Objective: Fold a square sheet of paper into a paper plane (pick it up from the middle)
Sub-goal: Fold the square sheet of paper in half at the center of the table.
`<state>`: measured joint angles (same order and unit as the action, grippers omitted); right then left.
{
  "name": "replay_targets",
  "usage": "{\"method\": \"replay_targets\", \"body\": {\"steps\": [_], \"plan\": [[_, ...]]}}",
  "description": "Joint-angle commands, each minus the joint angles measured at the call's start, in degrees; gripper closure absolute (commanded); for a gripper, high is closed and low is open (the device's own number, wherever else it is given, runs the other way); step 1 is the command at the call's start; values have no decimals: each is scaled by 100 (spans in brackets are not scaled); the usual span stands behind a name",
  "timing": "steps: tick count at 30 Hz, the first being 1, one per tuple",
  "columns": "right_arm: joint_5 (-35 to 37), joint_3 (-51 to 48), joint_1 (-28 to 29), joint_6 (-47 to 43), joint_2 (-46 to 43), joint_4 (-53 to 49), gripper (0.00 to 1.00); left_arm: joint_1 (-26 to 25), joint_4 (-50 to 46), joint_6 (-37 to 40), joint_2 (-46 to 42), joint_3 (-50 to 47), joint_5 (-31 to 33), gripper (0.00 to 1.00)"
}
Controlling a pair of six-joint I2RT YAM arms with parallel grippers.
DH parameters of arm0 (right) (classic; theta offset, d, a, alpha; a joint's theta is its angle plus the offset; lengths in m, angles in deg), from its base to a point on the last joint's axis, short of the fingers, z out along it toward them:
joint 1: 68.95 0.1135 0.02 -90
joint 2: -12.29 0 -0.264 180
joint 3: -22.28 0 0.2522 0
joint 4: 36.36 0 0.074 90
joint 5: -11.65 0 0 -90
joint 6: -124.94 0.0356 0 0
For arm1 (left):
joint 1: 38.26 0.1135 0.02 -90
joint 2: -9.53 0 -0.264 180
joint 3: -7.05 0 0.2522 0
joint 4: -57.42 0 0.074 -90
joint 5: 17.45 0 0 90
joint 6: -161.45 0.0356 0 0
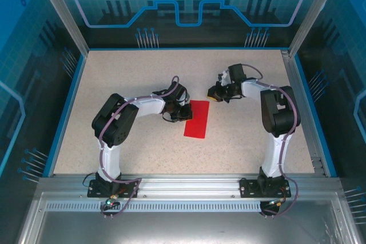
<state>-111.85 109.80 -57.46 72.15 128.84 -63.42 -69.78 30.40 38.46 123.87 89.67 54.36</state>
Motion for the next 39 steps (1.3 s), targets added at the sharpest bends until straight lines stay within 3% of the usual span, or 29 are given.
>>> {"method": "replay_targets", "body": {"steps": [1,8,16,28,34,39], "plan": [[-107,-96,-32,85,337,63,90,-40,-705,109,382,-169,453,100],[135,-74,-32,-12,541,-91,90,-38,-696,96,380,-163,447,100],[70,-117,-11,-181,-377,-361,89,-42,-704,99,387,-162,456,100],[196,-2604,914,552,-2291,895,89,-42,-678,96,378,-180,448,100],[202,-3248,1511,822,-2383,1348,89,-38,-725,142,369,-171,464,100],[303,-3562,1568,780,-2291,1372,89,-31,-712,134,382,-171,451,100]]}}
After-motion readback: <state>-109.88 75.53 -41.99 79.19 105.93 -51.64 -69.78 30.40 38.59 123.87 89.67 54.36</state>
